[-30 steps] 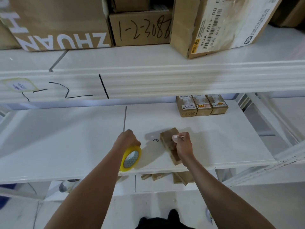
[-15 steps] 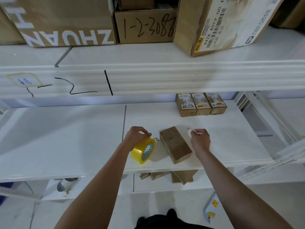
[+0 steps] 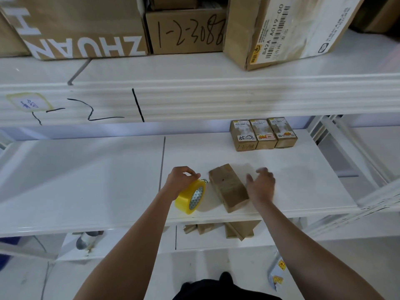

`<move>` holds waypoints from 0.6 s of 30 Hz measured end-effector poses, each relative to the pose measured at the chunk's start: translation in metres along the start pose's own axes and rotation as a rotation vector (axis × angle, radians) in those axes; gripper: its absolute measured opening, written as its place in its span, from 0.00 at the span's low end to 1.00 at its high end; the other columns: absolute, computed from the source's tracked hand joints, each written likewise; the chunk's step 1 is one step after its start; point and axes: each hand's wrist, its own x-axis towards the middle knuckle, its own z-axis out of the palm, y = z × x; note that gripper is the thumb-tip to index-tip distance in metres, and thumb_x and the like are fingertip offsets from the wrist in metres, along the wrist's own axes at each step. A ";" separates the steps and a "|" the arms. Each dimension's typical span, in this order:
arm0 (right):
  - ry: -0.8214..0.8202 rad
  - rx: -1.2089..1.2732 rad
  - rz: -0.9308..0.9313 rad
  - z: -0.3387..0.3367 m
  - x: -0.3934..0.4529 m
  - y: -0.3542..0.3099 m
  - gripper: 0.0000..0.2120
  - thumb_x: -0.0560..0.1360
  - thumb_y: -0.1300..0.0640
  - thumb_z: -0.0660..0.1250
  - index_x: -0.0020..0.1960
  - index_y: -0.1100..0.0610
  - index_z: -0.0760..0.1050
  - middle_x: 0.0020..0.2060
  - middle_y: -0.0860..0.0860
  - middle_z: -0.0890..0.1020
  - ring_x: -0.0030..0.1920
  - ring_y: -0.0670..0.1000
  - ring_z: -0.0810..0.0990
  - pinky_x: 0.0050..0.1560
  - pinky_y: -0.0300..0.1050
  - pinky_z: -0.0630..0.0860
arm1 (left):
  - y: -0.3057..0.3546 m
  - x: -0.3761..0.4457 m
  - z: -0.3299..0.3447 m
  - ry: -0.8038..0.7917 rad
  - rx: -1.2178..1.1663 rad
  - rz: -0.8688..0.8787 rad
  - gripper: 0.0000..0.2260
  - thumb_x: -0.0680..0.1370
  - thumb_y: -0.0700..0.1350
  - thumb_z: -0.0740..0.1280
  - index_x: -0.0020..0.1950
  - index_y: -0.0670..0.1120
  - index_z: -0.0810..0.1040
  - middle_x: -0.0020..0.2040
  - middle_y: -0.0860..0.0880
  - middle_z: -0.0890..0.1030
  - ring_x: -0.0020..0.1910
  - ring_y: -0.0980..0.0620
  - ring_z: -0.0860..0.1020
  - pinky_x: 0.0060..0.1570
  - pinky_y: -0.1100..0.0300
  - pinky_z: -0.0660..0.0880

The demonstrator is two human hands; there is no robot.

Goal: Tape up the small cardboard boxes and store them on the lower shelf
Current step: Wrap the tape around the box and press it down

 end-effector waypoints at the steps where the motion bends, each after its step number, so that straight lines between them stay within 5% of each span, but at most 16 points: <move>1: -0.043 0.043 -0.106 0.003 -0.003 -0.011 0.22 0.79 0.49 0.69 0.68 0.59 0.70 0.64 0.58 0.75 0.65 0.58 0.74 0.59 0.52 0.76 | 0.000 0.000 0.001 0.002 -0.001 0.001 0.10 0.71 0.59 0.78 0.40 0.55 0.83 0.40 0.51 0.83 0.41 0.52 0.79 0.35 0.62 0.70; 6: -0.335 -0.102 -0.264 0.028 -0.023 -0.039 0.37 0.78 0.45 0.68 0.80 0.53 0.54 0.76 0.57 0.61 0.74 0.61 0.63 0.71 0.62 0.66 | -0.001 -0.001 0.004 -0.008 -0.009 0.013 0.09 0.71 0.58 0.77 0.40 0.55 0.83 0.40 0.50 0.82 0.41 0.51 0.79 0.36 0.61 0.72; 18: -0.236 -0.505 -0.276 0.065 -0.035 -0.037 0.35 0.81 0.41 0.58 0.79 0.59 0.49 0.74 0.64 0.58 0.69 0.67 0.66 0.70 0.63 0.65 | -0.004 -0.007 0.006 -0.021 -0.036 -0.004 0.09 0.72 0.59 0.77 0.41 0.55 0.83 0.42 0.49 0.83 0.46 0.48 0.80 0.41 0.60 0.75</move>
